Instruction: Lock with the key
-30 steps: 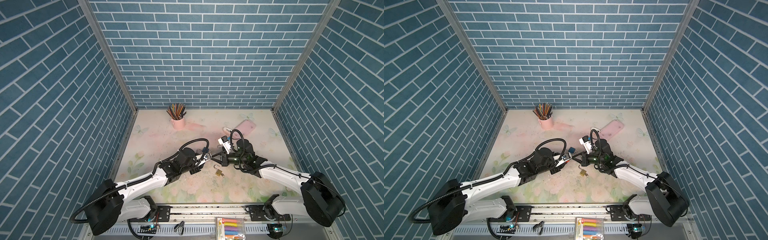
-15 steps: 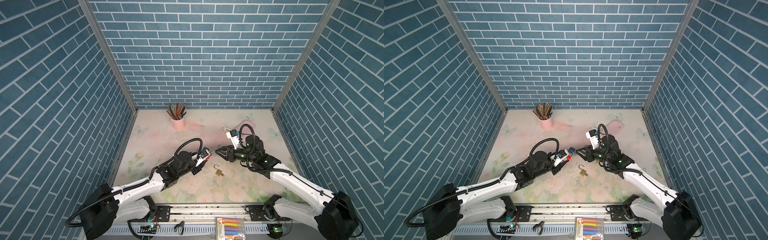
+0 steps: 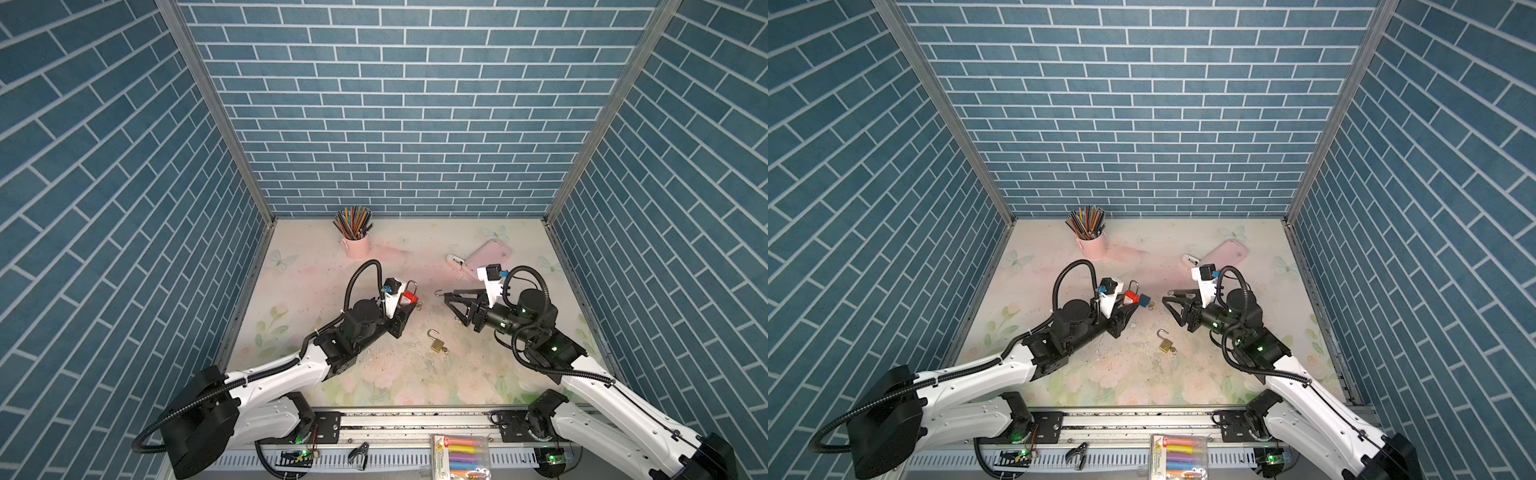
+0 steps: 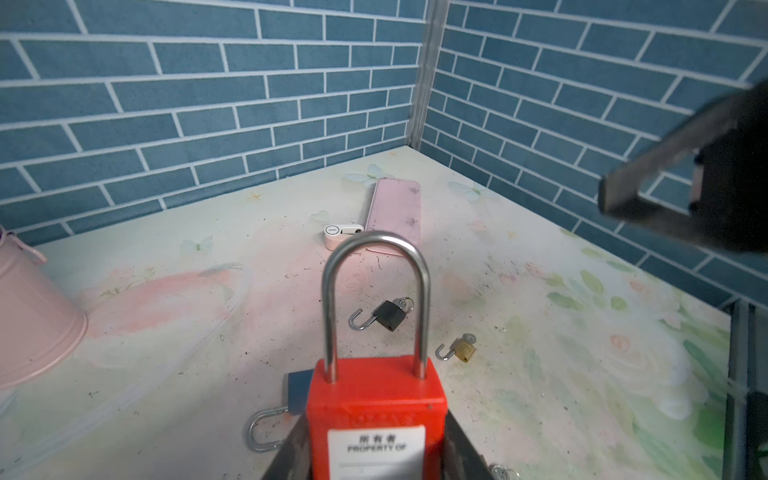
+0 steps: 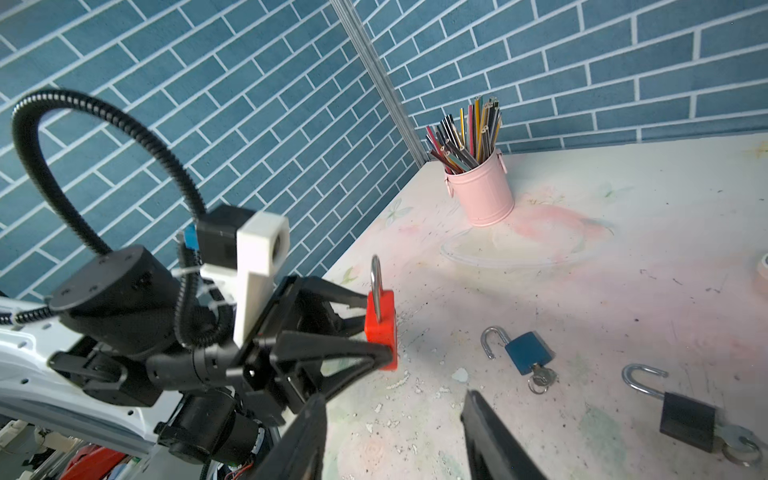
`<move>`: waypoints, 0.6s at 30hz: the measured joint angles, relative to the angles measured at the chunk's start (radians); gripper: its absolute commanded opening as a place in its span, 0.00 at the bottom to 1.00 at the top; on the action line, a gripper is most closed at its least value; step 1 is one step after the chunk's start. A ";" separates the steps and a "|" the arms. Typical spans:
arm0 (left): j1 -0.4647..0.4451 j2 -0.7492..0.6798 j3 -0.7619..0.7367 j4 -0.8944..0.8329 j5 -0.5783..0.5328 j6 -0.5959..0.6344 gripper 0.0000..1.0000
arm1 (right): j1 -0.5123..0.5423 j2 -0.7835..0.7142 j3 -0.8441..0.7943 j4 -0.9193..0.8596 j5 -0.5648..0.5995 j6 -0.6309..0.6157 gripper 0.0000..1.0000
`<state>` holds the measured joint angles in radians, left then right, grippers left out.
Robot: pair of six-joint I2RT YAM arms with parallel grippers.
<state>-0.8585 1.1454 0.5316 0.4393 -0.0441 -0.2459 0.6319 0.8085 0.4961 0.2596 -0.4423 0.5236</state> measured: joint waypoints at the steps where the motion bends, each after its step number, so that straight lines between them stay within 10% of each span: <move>1: 0.003 0.000 0.006 0.000 0.001 -0.035 0.00 | 0.000 0.003 -0.015 0.021 -0.006 0.000 0.54; 18: 0.139 -0.018 0.058 0.001 0.266 -0.357 0.00 | 0.081 0.322 -0.019 0.351 -0.183 0.021 0.54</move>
<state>-0.7197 1.1271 0.5892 0.4404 0.2222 -0.6033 0.7128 1.1309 0.4770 0.6102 -0.6250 0.5449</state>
